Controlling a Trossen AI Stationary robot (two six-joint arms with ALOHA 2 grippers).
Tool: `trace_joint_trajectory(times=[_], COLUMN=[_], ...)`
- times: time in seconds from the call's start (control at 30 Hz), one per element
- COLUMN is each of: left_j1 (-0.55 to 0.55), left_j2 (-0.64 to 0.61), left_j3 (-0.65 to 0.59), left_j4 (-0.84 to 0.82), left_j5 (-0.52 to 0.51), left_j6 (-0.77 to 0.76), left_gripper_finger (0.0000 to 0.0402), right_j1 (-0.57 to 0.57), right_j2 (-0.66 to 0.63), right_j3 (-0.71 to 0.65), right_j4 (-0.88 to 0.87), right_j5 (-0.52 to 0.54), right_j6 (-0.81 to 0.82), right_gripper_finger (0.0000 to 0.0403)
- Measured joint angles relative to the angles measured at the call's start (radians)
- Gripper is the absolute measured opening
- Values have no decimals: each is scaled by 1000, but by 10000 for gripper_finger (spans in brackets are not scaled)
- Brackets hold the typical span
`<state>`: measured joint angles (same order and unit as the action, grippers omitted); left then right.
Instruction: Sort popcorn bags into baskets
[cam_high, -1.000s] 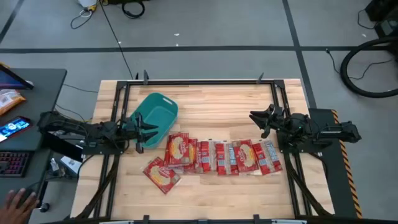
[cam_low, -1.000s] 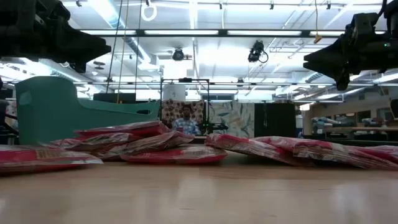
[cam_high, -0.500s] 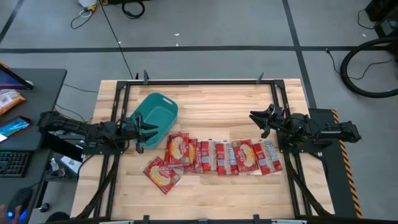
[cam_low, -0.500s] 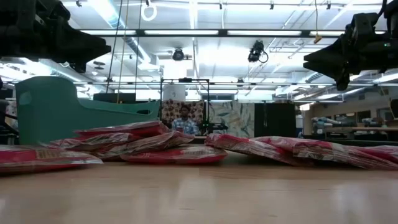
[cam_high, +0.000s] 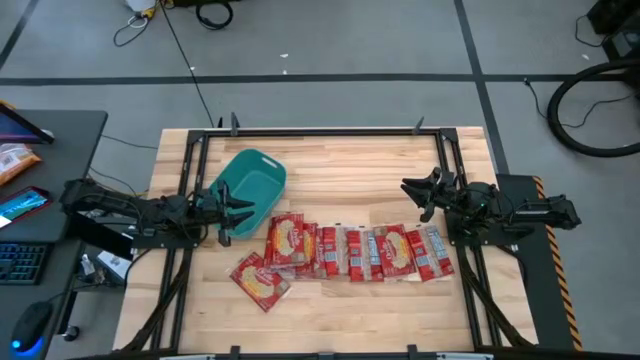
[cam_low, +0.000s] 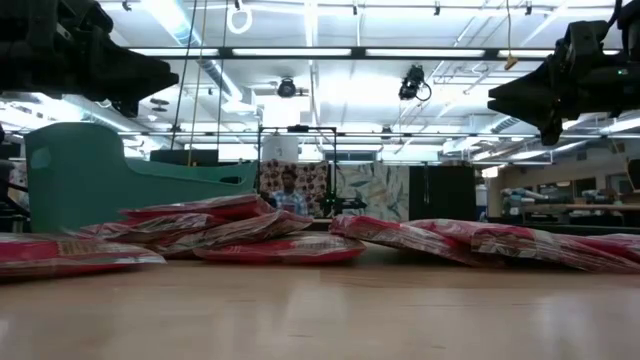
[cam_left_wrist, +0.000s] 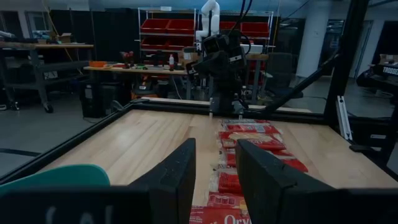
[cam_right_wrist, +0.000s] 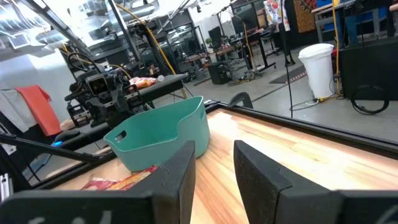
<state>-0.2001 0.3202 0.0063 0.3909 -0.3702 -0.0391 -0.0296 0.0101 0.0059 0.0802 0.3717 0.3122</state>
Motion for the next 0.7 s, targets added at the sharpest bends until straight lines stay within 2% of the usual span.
trace_joint_trajectory(times=[0.7], left_j1=[0], left_j2=[0], left_j3=[0], left_j4=[0], left_j5=[0], left_j6=[0], left_gripper_finger=[118], right_j1=[0], right_j2=[0], right_j3=[0], right_j4=[0], right_j5=[0], right_j6=[0], right_gripper_finger=[115])
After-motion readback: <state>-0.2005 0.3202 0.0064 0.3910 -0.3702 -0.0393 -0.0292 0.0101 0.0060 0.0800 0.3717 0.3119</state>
